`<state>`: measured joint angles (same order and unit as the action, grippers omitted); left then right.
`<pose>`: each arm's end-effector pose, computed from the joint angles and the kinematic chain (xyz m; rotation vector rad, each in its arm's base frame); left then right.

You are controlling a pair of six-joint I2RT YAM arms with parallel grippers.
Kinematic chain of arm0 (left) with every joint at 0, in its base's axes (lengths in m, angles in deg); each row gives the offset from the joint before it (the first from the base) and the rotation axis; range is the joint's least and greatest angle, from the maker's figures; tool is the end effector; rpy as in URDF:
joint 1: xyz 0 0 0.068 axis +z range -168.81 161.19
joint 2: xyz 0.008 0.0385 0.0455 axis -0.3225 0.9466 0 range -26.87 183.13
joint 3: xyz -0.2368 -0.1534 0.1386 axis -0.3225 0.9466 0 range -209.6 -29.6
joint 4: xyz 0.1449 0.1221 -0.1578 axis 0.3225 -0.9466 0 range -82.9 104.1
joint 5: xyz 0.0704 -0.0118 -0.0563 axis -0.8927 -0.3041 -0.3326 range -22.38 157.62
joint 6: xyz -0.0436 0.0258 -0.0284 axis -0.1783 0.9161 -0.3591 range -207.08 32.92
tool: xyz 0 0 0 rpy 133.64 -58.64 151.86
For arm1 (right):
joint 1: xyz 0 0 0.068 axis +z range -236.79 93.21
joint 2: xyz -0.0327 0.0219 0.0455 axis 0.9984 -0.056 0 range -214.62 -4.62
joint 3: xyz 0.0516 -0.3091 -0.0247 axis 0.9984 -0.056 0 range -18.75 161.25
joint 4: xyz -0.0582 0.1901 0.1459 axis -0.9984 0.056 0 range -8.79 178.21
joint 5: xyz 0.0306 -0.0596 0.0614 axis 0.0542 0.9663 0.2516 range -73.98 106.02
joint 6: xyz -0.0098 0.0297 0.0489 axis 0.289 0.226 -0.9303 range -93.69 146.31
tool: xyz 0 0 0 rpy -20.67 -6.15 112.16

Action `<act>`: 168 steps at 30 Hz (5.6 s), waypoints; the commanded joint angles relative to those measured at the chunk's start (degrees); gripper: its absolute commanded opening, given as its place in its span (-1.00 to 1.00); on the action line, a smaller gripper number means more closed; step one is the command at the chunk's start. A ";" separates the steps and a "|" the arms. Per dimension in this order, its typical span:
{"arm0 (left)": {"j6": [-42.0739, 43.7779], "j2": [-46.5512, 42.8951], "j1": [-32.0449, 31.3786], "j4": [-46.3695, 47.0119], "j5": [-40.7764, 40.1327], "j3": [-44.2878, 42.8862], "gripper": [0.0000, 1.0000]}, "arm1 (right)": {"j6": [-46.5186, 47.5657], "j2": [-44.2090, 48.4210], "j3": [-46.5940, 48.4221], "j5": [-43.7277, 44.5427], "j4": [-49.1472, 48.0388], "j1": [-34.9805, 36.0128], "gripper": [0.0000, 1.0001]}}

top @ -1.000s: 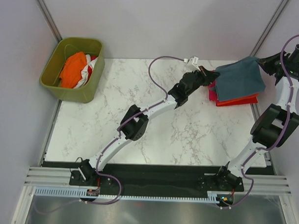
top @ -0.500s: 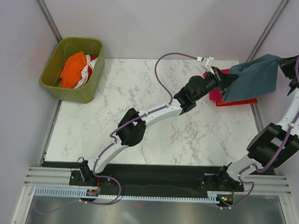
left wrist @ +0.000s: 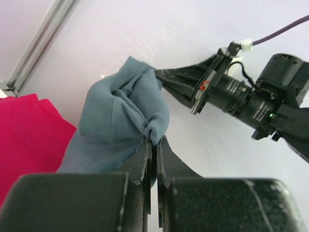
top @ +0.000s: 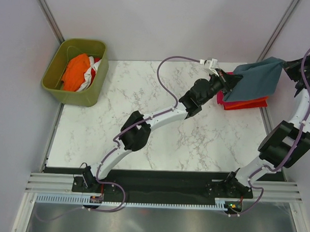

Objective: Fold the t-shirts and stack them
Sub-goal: Neatly place the folded tshirt to the corner

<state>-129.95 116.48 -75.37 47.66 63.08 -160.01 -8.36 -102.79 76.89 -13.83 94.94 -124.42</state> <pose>0.3394 -0.5078 0.3445 0.0840 1.3466 -1.4500 0.3300 -0.2284 0.4360 0.7727 1.6688 0.4456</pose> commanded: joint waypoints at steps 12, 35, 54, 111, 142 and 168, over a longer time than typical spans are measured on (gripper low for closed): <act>-10.21 5.98 2.41 0.98 -2.76 -5.74 -0.95 | -1.62 -7.12 3.33 4.88 -0.99 2.03 -1.00; -3.80 -0.26 -0.31 6.60 -1.26 1.39 -0.96 | -0.92 -1.76 4.82 5.50 -0.03 -1.13 -1.00; -7.57 4.39 0.30 3.62 -3.02 -5.29 -0.96 | -1.01 -2.20 5.79 5.77 -0.03 -1.31 -1.00; -1.61 -3.59 15.33 3.53 -12.78 10.07 0.97 | 2.41 -17.68 10.81 20.53 -11.02 15.30 0.93; -2.12 -30.67 27.37 4.23 -1.88 45.42 0.98 | -22.89 -19.60 -13.10 10.68 -33.86 26.64 -1.00; -1.69 -29.62 27.64 3.79 -0.83 44.98 0.98 | -24.02 -20.74 -7.13 11.31 -28.94 19.00 -1.00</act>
<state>-132.64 89.11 -47.96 49.54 62.21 -115.23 -30.46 -124.41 71.36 -2.14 68.45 -103.59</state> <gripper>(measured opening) 0.987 0.007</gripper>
